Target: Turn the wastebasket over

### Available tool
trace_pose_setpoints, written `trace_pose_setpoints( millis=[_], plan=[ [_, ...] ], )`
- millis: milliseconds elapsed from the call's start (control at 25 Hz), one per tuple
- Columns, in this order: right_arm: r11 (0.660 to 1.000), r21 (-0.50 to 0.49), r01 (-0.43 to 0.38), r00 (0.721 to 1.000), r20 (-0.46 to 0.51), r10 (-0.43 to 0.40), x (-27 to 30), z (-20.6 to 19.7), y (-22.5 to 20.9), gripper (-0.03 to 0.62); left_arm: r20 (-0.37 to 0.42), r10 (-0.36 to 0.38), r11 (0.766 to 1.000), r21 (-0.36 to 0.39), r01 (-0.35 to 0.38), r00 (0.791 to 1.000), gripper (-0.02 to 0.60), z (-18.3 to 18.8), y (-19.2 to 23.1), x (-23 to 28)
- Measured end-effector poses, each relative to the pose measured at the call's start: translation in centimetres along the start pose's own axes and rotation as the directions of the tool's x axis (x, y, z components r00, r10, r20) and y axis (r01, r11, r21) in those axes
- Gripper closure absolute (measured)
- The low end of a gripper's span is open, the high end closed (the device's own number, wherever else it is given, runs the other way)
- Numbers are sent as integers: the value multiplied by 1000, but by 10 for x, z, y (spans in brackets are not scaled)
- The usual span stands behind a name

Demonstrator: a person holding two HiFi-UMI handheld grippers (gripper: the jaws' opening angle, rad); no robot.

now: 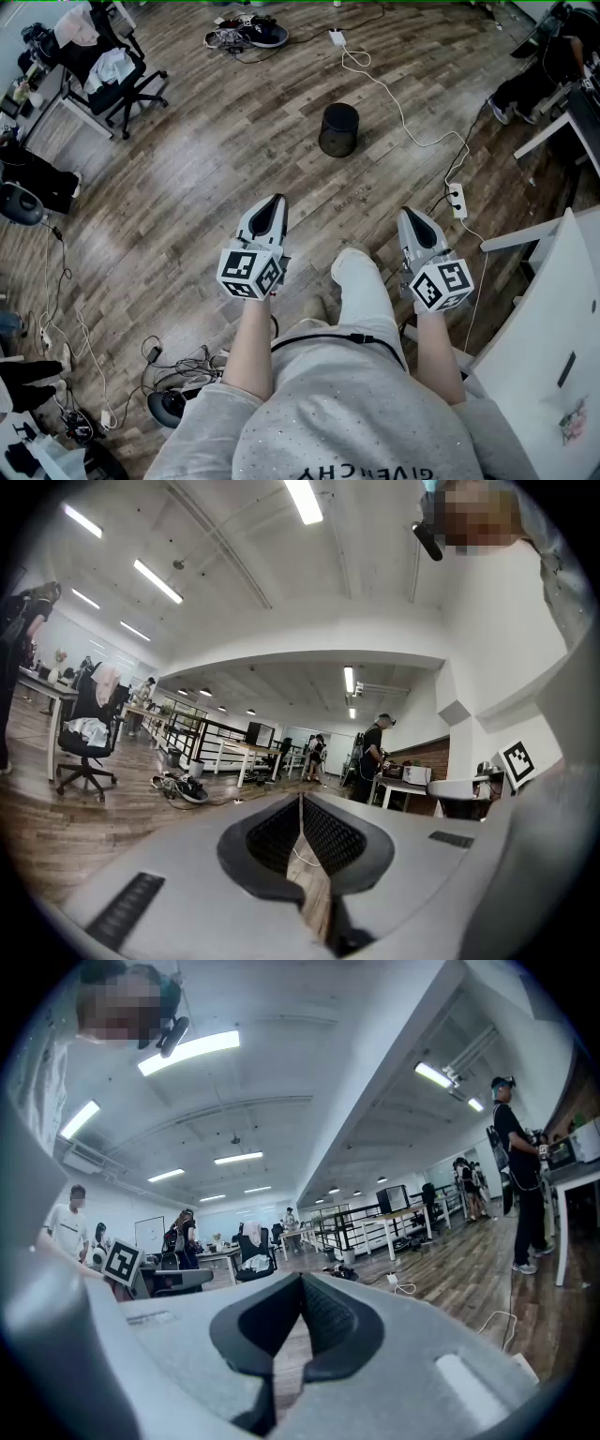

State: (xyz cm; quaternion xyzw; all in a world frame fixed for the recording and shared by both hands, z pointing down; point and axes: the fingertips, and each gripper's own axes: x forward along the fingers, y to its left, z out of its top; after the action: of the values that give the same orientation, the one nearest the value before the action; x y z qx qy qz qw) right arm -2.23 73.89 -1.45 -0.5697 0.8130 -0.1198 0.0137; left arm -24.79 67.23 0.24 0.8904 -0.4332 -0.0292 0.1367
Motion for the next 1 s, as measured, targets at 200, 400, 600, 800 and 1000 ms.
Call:
trace_pose_setpoints(
  millis=[200, 400, 600, 800, 1000],
  plan=[
    [999, -31, -13, 1000, -24, 12, 35, 0, -15, 597, -6, 29, 999, -17, -29, 1000, 574, 1, 24, 25],
    [999, -46, -16, 998, -60, 14, 73, -4, -36, 595, -7, 46, 999, -23, -46, 999, 574, 7, 41, 59],
    [1000, 19, -22, 992, -123, 25, 109, -28, -59, 594, -42, 64, 997, -35, -65, 997, 574, 2, 69, 91],
    [998, 60, -13, 989, -145, 22, 152, -28, -94, 478, -38, 84, 995, -58, -86, 996, 572, 2, 98, 135],
    [996, 84, 8, 983, -181, 7, 190, -27, -137, 449, -109, 97, 992, -71, -106, 989, 568, -11, 113, 193]
  ],
)
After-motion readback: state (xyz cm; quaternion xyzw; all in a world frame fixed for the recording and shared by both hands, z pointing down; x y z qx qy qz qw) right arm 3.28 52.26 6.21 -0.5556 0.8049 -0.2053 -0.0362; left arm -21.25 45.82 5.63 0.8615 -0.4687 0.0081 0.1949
